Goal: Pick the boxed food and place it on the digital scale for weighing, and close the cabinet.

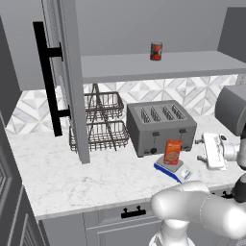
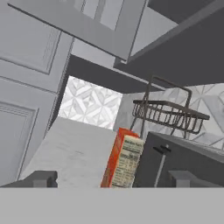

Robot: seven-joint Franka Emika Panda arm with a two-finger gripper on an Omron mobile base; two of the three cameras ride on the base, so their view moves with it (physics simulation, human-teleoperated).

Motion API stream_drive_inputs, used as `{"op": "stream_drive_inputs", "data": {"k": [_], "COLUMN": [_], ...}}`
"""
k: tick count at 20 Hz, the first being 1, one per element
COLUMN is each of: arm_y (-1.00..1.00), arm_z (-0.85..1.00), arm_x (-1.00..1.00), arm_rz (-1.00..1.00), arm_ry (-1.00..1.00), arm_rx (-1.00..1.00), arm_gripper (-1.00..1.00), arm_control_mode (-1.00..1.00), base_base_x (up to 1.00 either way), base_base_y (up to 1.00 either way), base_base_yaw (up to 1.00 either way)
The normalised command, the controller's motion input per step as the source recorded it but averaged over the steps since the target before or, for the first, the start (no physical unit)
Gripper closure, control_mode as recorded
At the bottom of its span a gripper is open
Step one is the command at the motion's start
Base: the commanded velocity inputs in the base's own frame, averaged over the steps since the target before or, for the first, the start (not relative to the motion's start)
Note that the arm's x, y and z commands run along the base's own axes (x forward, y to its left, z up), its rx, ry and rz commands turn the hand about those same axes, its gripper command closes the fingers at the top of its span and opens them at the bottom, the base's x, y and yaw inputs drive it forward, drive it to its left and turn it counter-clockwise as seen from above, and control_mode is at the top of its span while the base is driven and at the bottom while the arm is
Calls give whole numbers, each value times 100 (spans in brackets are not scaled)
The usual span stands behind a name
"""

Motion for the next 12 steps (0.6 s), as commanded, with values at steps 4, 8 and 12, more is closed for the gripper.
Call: {"op": "stream_drive_inputs", "data": {"k": [4, 8, 12], "arm_y": [-31, -18, -20], "arm_z": [23, 71, 100], "arm_x": [-70, -52, -24], "arm_rz": [-2, 0, 0], "arm_ry": [-23, -32, -37], "arm_rx": [44, 45, 28], "arm_gripper": [-100, -100, -100], "arm_control_mode": [-100, -100, -100], "base_base_x": [0, 0, 0], "base_base_y": [0, 0, 0], "base_base_yaw": [0, 0, 0]}}
